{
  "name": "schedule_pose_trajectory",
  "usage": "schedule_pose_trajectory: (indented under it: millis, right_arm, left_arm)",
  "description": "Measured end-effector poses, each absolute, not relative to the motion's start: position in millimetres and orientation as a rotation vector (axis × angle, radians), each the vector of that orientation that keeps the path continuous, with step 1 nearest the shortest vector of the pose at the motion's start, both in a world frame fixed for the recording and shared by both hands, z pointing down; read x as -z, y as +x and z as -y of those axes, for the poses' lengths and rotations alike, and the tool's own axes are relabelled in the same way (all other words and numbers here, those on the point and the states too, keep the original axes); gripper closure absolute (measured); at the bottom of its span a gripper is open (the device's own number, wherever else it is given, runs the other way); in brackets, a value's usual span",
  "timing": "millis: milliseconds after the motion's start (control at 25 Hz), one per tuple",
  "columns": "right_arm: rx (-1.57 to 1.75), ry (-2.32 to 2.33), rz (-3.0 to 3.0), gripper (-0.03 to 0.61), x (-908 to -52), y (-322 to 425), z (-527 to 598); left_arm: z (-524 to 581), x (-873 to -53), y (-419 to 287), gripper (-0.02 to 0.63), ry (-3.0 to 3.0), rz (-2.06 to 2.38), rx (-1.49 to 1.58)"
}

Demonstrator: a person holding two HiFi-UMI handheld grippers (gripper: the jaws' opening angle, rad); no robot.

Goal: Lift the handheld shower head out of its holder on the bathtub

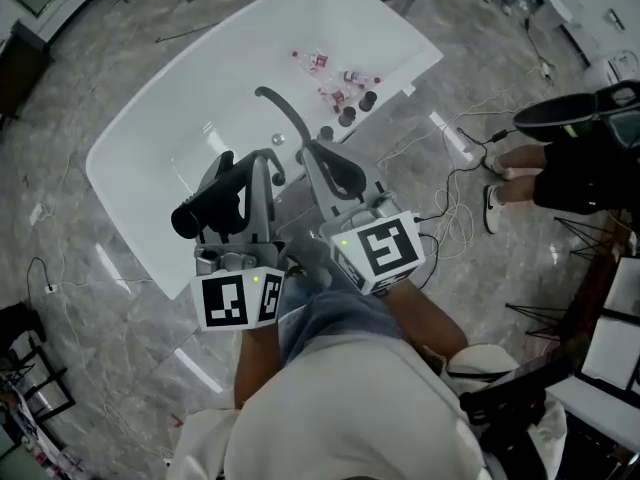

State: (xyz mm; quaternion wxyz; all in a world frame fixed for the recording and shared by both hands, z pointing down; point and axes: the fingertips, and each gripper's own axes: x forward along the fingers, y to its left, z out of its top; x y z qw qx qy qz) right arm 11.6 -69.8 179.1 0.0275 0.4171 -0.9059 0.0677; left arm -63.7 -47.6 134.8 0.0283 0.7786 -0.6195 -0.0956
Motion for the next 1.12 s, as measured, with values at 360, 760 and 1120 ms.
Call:
schedule_pose_trajectory:
  millis: [360,760,1120]
  right_arm:
    - [-0.179,1.289,2.79,0.561,-165,31,56]
    - [-0.173,1.25,2.804,0.561,-160,31,53]
    - [-0.173,1.245,2.806,0.561,-160,34,53]
  left_arm:
    - [40,-144,-49,0.466,2.358,1.901,0.232]
    - [39,-146,-47,0.466,2.319,1.903,0.255]
    - [43,-152,-43,0.466,2.315,1.915,0.232]
